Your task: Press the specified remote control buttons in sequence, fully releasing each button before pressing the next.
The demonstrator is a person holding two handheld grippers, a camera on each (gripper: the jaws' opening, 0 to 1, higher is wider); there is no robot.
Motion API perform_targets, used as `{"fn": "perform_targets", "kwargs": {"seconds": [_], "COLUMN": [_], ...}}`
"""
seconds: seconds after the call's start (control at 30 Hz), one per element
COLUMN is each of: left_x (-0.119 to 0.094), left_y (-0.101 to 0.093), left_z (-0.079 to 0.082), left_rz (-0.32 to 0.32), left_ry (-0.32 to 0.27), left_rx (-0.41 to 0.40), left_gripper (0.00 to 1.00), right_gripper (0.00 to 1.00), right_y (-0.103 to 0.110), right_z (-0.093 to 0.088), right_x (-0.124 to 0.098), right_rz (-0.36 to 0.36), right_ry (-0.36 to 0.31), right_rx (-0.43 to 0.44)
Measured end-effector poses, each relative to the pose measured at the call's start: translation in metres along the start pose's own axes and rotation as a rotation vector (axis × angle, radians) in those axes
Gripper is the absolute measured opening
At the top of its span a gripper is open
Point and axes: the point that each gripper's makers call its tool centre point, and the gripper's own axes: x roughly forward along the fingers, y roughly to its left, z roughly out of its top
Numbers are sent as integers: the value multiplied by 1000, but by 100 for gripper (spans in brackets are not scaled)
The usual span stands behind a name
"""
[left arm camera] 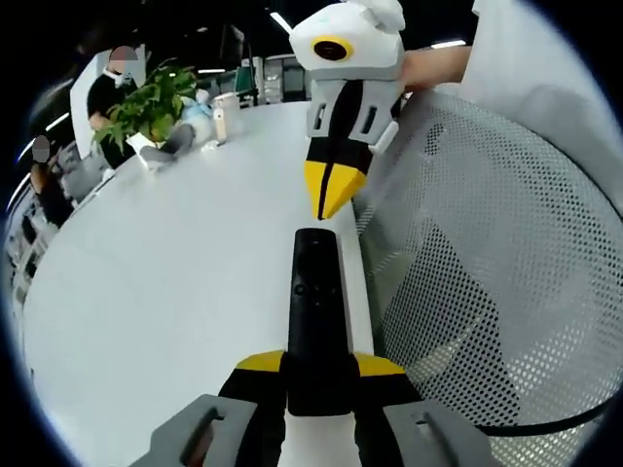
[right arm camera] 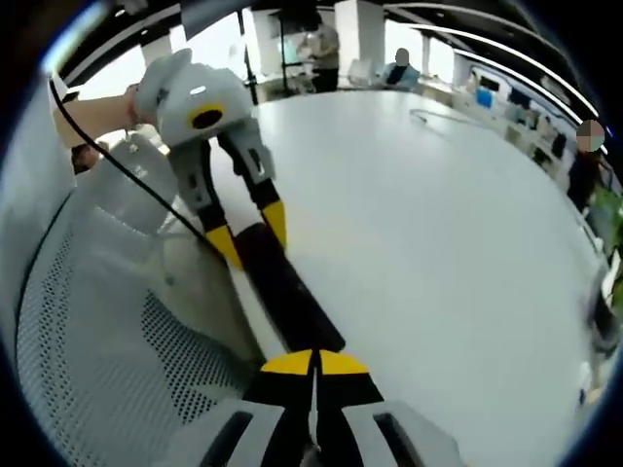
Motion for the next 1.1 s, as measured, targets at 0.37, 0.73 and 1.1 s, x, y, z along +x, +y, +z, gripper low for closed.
{"fn": "perform_targets", "kwargs": {"seconds": [0.37, 0.73, 1.1], "left_x": [0, -1, -1], "left_y": [-1, 0, 2], "left_z": [1, 1, 1], "left_rz": [-2, 26, 60], "left_ry": [-19, -51, -115], "left_rx": [14, -20, -71], "left_gripper": [24, 25, 25], "right_gripper": [0, 0, 0], "right_y": [-2, -3, -4], "right_z": [-3, -1, 0], "right_x": [4, 9, 13], "right_rz": [4, 14, 16], "right_ry": [28, 39, 79], "right_rx": [-81, -168, -235]}}
